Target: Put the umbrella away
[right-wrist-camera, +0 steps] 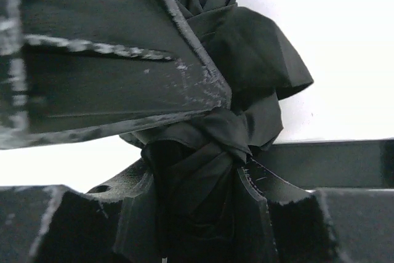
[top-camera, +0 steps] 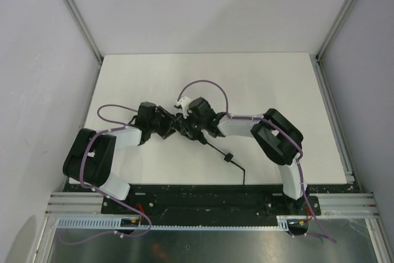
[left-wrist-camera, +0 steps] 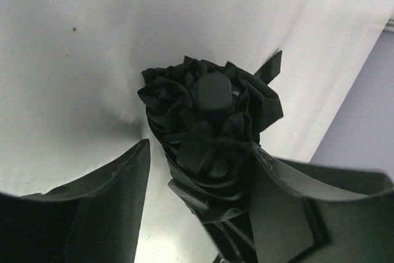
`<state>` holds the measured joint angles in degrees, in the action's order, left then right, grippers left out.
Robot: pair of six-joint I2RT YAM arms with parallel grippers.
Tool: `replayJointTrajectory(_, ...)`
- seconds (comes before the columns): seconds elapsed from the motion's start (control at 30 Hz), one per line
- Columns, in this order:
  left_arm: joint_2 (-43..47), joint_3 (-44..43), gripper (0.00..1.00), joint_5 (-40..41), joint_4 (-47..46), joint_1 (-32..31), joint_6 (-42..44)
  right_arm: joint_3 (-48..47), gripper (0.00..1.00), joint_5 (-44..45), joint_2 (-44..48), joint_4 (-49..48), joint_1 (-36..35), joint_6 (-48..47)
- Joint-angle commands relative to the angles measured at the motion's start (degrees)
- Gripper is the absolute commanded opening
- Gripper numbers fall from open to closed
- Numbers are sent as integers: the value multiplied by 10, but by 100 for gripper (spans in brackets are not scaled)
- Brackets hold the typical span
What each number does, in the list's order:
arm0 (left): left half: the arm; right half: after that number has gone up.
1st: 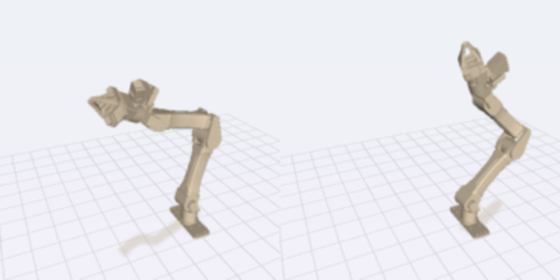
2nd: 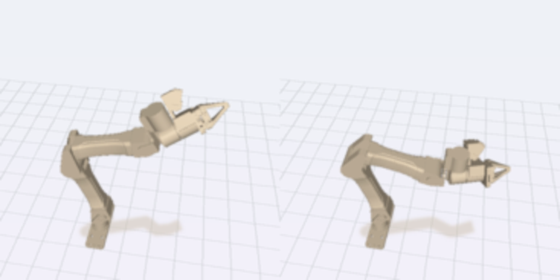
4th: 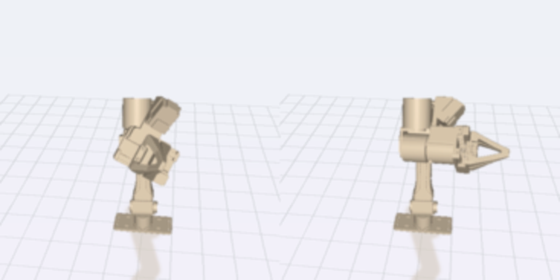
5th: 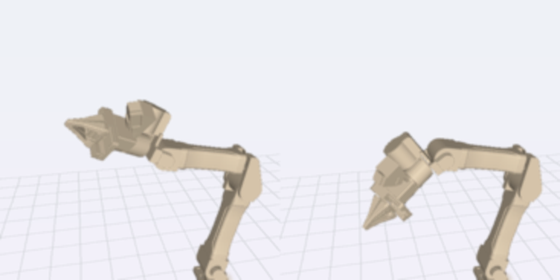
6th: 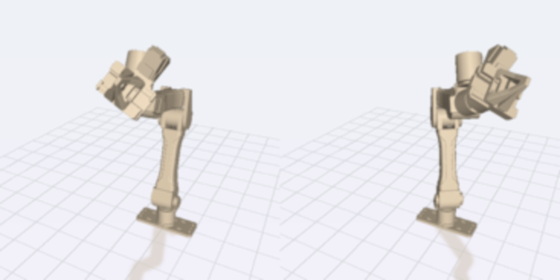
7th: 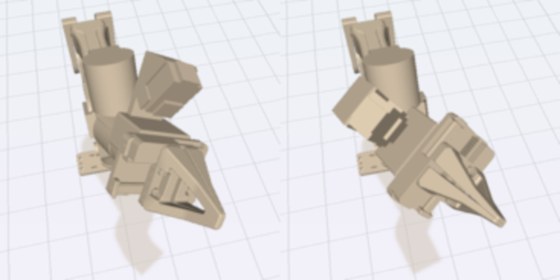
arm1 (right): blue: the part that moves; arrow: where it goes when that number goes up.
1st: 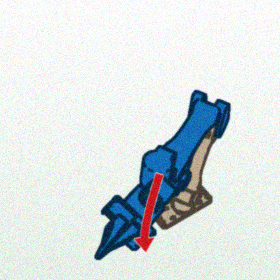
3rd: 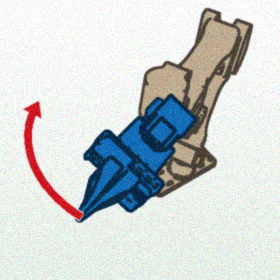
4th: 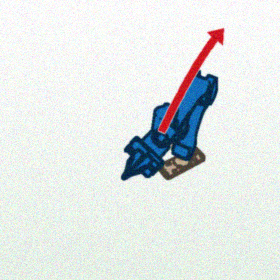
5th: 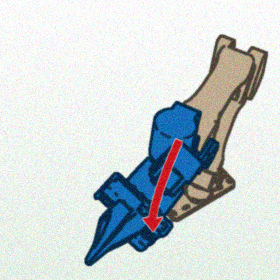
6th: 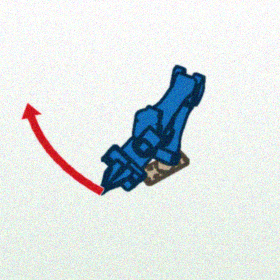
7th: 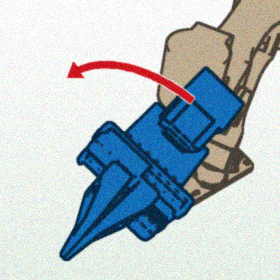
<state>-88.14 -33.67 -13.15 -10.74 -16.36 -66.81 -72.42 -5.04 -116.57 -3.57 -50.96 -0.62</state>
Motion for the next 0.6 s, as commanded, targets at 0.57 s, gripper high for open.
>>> replayJointTrajectory(0.57, -55, -12, 83, -15, 20, -13, -12, 45, 0, -523, -180, -198, 140, 337)
